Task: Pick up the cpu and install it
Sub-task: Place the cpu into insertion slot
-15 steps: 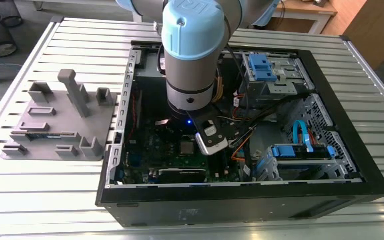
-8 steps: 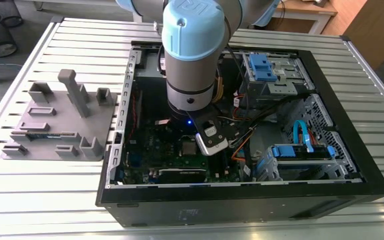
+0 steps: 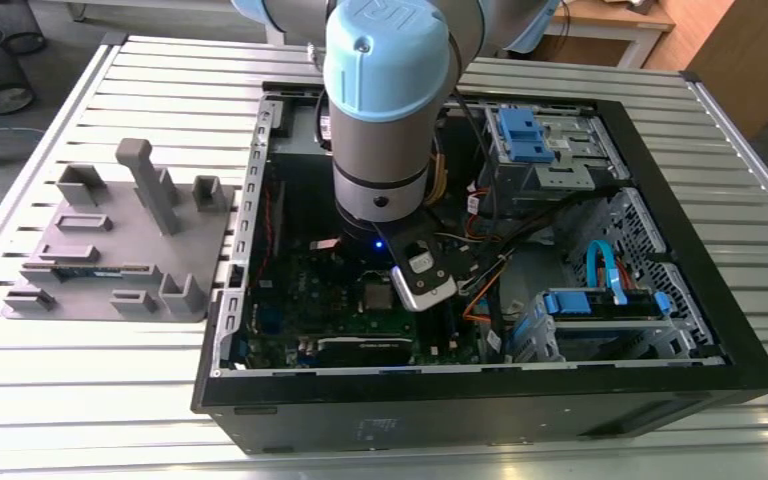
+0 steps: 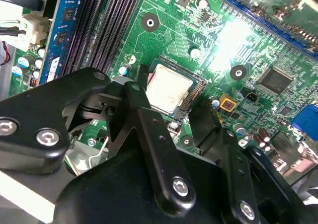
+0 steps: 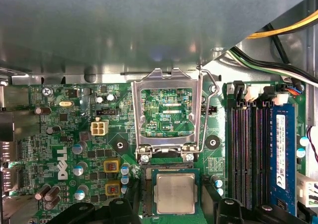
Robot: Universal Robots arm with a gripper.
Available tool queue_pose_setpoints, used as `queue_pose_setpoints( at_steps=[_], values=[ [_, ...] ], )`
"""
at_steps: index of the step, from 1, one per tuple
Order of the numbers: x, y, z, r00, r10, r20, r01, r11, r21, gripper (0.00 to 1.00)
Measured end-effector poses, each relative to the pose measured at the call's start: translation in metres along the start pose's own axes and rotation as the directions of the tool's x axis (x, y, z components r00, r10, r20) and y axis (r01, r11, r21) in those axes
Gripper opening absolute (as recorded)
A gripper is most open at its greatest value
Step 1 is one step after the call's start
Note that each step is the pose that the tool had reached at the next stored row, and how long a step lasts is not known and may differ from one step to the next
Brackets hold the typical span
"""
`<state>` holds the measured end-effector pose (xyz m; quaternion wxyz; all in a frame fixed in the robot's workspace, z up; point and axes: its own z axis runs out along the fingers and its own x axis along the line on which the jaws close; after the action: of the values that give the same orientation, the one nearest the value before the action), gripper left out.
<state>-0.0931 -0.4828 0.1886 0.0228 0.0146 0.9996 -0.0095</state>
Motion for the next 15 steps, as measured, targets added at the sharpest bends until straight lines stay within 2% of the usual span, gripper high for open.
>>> queue_pose_setpoints(
  at_steps=[5,15],
  values=[
    [-0.0002,0.0,-0.003,1.0,0.0,0.0,0.0,1.0,0.0005,0.6],
    [-0.0001,-0.0001,-0.0031,1.0,0.0,0.0001,0.0,1.0,0.0006,0.6]
  ],
)
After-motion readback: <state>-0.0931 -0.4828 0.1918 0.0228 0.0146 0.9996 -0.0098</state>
